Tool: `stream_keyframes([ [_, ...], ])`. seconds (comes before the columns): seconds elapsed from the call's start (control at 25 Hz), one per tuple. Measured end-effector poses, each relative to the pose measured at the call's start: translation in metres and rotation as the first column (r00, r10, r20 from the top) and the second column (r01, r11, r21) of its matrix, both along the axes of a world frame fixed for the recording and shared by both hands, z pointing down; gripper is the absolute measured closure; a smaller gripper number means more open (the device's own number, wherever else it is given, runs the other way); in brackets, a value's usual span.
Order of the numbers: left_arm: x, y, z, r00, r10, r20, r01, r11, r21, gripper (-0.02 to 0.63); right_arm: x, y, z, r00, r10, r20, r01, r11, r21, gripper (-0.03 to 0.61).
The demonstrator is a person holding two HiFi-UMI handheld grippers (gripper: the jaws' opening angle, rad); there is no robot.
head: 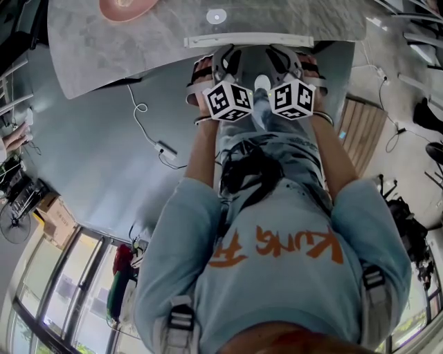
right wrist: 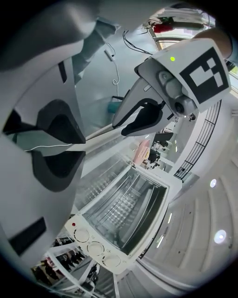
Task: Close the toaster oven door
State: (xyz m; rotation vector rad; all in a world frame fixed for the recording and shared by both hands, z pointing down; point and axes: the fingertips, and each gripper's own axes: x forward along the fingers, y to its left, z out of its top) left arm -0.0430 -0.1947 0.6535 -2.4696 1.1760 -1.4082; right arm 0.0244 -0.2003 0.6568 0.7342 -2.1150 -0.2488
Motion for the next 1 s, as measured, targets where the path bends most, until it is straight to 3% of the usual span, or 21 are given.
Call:
stream_keyframes([
  [0.32,0.008,0.003,-0.009,0.999,0.046,0.024,-0.046,0.999,0.012,0.509,0.002,0.001,-0.008,0.997,-0.042,-0.066,0.047,0.997,0.066,0.503],
  [0.68,-0.006,-0.002,-0.025,0.999,0.018,0.037,-0.020,0.998,0.059,0.440,-0.006,-0.002,-0.032,0.990,-0.078,-0.121,0.100,0.977,0.187,0.444],
  [1.0,-0.015,-0.015,-0.054,0.999,0.006,0.050,-0.012,0.993,0.117,0.428,-0.007,-0.018,-0.062,0.986,-0.078,-0.146,0.114,0.959,0.261,0.425],
])
